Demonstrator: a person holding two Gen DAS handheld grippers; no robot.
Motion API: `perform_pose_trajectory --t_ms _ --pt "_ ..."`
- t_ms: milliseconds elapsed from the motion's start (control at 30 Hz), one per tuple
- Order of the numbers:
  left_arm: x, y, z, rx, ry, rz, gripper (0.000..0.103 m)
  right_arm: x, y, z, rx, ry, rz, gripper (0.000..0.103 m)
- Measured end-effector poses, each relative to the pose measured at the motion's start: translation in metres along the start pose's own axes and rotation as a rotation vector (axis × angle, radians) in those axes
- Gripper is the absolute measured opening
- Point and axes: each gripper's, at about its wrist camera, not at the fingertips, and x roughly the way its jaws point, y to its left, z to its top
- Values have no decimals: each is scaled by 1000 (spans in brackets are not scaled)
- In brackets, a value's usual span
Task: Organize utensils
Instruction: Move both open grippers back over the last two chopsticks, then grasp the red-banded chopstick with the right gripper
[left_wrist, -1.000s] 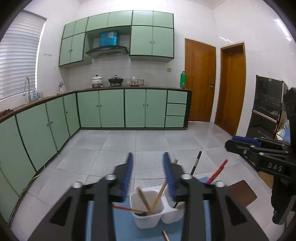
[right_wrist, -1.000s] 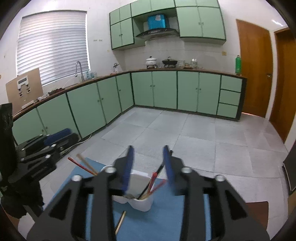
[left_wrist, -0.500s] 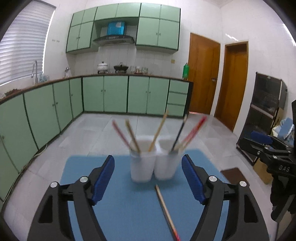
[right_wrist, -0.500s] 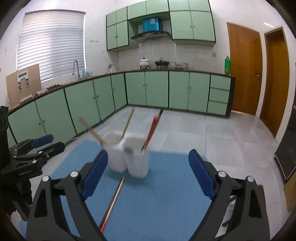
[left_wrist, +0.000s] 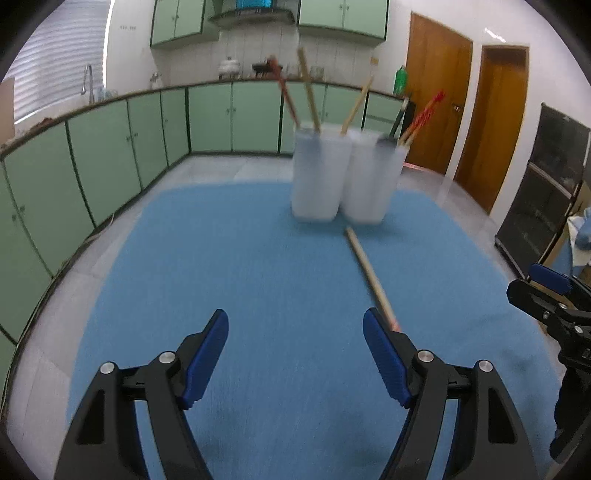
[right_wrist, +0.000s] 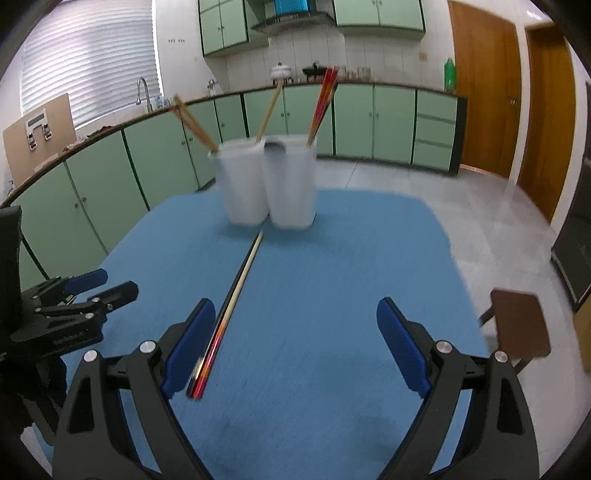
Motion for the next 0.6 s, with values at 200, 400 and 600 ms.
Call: perform_pose_trajectory --t_ms 200,400,600 --pt "11 4 -26 5 72 15 74 18 17 -27 10 90 14 87" --pt "15 7 -37 9 103 34 76 27 33 -39 -28 147 7 86" --pt "15 12 -38 -8 112 34 77 34 39 -47 -15 198 13 83"
